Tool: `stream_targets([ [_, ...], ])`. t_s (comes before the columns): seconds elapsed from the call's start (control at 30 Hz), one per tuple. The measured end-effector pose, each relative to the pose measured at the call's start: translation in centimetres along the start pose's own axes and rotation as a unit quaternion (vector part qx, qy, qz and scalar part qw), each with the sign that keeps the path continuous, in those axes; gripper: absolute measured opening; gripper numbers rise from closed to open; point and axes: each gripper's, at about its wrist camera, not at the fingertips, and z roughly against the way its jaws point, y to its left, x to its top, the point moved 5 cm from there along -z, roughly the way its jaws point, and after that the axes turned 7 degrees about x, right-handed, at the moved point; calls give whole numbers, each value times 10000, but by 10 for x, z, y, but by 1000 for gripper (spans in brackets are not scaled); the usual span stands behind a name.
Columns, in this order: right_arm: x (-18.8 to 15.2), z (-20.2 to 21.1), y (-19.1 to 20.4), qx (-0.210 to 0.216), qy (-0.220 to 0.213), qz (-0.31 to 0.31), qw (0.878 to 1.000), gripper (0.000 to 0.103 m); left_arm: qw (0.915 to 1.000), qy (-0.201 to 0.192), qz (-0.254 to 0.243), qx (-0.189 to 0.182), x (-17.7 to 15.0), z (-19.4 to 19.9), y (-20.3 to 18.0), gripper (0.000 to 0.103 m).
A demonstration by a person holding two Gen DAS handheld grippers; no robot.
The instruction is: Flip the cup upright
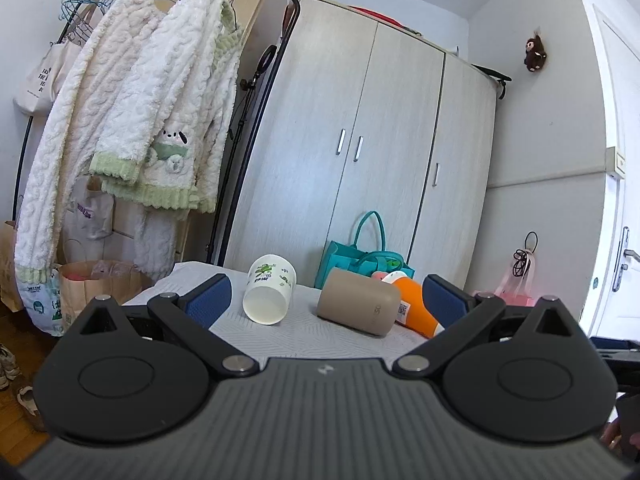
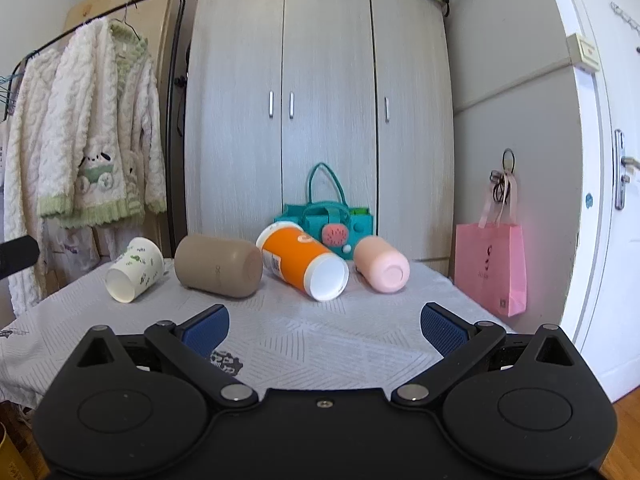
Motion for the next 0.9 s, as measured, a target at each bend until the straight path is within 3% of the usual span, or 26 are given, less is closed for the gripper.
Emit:
stream_targets([
  [0.3,2,6,-4,77,-331,3,9994,103,9993,273,-238,74,-3,1,-7,103],
  [0.47,-1,8,-8,138,-441,-81,9989,103,9980,165,-571,219,-4,7,-15,103],
  [0.67,-3,4,-11,73,-234,-116,9996,103,9954,273,-619,678,-1,5,-13,103],
  [0.77,-5,0,-9,2,-80,3,10000,103,9937,13,-857,721,2,14,-19,103],
  [0.9,-9,-5,-9,87,125,-17,9999,103,9952,226,-717,625,7,15,-19,103],
])
